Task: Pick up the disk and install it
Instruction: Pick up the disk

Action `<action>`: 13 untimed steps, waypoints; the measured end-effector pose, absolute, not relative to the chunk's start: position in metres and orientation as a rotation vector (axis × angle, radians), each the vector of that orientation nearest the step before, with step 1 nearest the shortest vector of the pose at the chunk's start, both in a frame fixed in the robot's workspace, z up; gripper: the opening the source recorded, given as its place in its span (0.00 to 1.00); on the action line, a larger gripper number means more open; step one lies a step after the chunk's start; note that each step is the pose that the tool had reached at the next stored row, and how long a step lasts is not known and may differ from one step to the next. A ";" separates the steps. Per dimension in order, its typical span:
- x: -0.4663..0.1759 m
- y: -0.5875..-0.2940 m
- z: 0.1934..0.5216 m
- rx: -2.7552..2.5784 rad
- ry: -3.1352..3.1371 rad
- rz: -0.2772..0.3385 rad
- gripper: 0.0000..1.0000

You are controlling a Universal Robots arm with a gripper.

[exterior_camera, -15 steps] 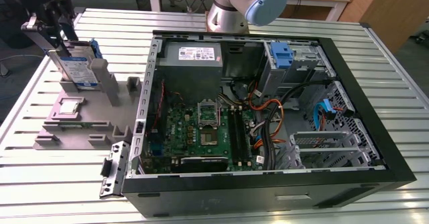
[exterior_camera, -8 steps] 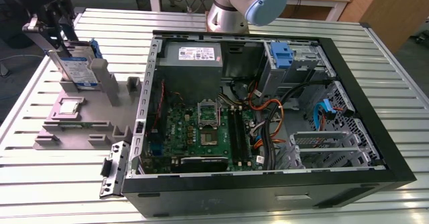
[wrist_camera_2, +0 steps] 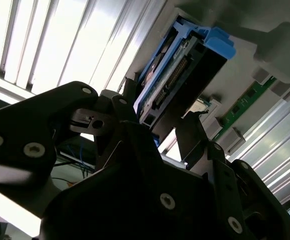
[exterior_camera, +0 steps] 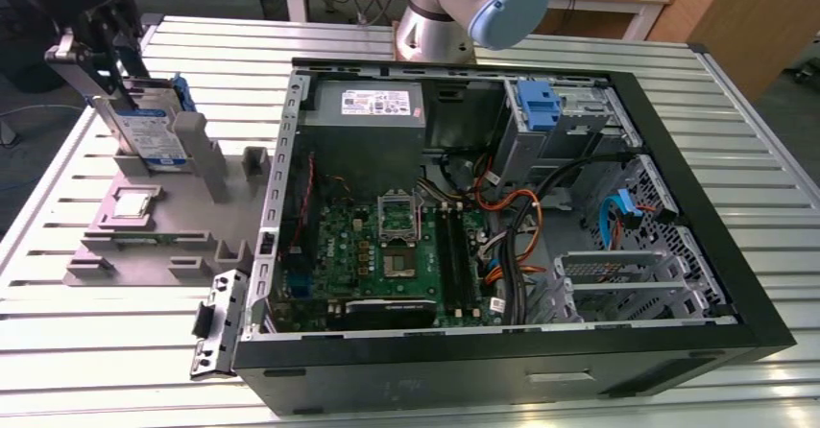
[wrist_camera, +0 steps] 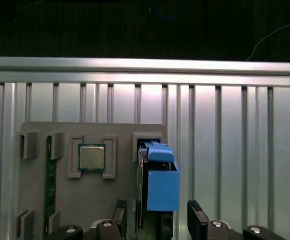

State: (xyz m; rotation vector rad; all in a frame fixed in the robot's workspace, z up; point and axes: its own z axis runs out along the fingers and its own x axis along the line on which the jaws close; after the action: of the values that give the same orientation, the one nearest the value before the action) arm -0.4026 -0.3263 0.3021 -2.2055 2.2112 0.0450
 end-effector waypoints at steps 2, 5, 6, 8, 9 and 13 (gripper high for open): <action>-0.403 -0.326 0.302 -2.206 2.211 0.045 0.59; -0.403 -0.326 0.302 -2.206 2.212 0.045 0.59; -0.403 -0.326 0.302 -2.206 2.212 0.045 0.59; -0.403 -0.326 0.302 -2.206 2.211 0.045 0.59; -0.403 -0.326 0.302 -2.206 2.211 0.045 0.59; -0.403 -0.326 0.302 -2.206 2.212 0.045 0.59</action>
State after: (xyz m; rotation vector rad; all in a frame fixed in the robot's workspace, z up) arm -0.4026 -0.3263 0.3016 -2.2058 2.2115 0.0453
